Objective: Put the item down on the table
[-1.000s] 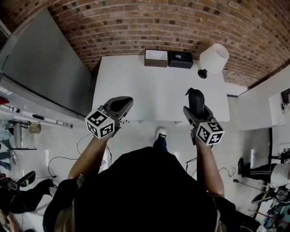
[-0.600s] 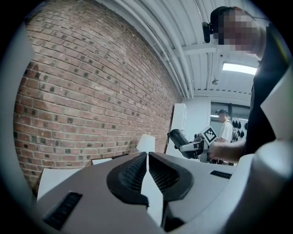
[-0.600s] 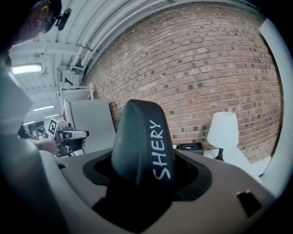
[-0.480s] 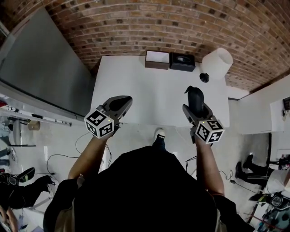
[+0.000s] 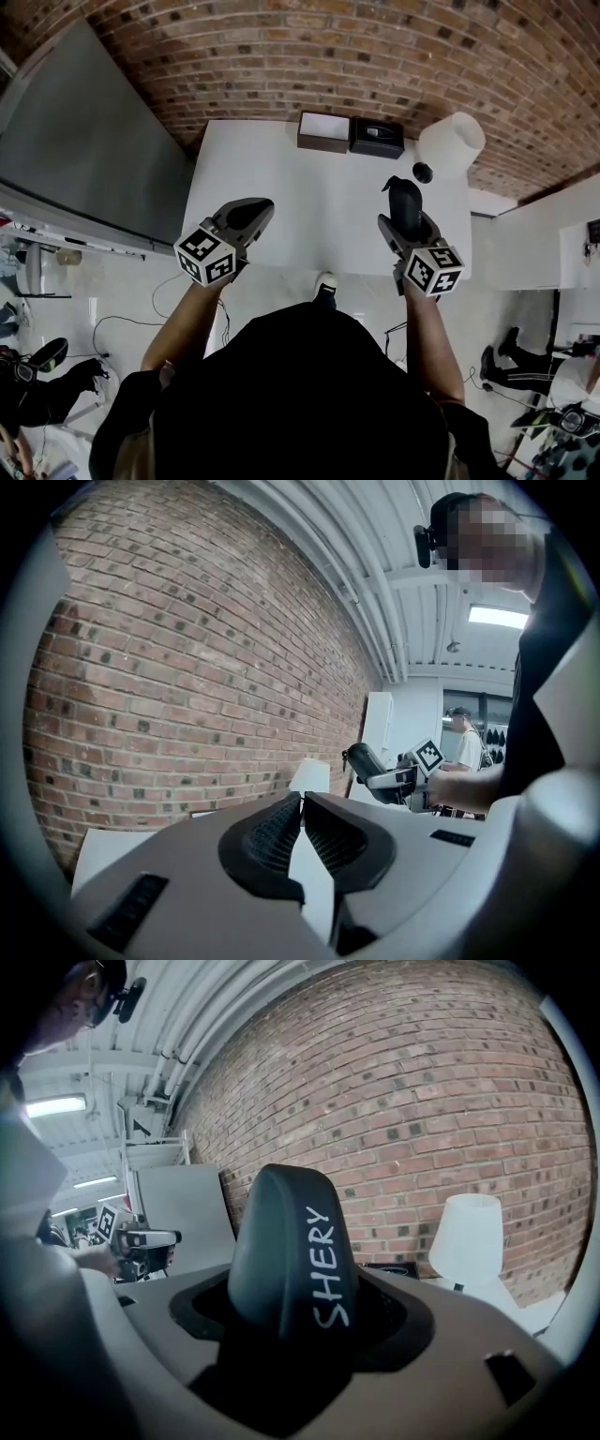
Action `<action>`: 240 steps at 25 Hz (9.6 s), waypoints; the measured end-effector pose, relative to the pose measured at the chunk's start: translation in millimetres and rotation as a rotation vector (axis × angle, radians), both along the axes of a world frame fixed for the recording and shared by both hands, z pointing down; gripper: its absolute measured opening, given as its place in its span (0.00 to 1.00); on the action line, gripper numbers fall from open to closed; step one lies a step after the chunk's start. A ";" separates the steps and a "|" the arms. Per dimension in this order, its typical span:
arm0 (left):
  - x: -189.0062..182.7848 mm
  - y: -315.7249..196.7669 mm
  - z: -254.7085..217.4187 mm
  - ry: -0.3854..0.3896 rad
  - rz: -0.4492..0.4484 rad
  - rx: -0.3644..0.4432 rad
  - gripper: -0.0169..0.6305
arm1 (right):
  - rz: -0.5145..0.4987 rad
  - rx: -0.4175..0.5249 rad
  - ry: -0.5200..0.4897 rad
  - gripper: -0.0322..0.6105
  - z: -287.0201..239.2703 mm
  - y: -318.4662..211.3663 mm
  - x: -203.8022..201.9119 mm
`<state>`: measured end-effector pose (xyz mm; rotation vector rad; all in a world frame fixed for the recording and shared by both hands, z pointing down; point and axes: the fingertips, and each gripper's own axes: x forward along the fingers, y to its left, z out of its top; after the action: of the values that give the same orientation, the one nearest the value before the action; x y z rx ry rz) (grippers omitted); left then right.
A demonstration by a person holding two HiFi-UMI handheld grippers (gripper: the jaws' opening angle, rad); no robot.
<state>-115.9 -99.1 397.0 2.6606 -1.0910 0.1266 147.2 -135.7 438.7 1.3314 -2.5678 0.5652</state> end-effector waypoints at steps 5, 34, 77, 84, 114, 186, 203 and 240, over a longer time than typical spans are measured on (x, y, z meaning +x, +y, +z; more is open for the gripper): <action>6.3 -17.5 2.4 -0.007 -0.012 -0.010 0.08 | -0.013 -0.006 -0.007 0.60 3.0 -22.4 5.7; 26.8 -82.5 0.1 -0.013 -0.111 -0.030 0.08 | -0.122 -0.011 -0.020 0.60 -1.7 -121.5 22.8; 7.8 -102.5 35.8 -0.008 -0.230 -0.097 0.08 | -0.235 -0.203 0.045 0.60 117.3 -159.1 -6.9; 3.3 -97.7 47.1 -0.014 -0.245 -0.126 0.08 | -0.254 -0.244 0.055 0.60 141.6 -155.1 -15.1; -14.4 -92.9 90.0 -0.029 -0.279 -0.219 0.08 | -0.312 -0.400 0.179 0.60 271.6 -144.1 -42.4; -8.2 -65.6 159.8 -0.005 -0.312 -0.365 0.08 | -0.407 -0.498 0.415 0.60 428.0 -124.7 -52.4; -7.4 -65.2 165.1 0.003 -0.299 -0.366 0.08 | -0.405 -0.489 0.444 0.62 430.5 -123.9 -53.4; -25.3 -36.8 151.4 0.014 -0.280 -0.335 0.08 | -0.276 -0.468 0.466 0.65 399.7 -124.8 -36.8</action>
<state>-141.1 -135.9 548.5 2.1913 -1.2968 0.2143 110.5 -260.6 838.3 0.8169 -2.0252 0.6567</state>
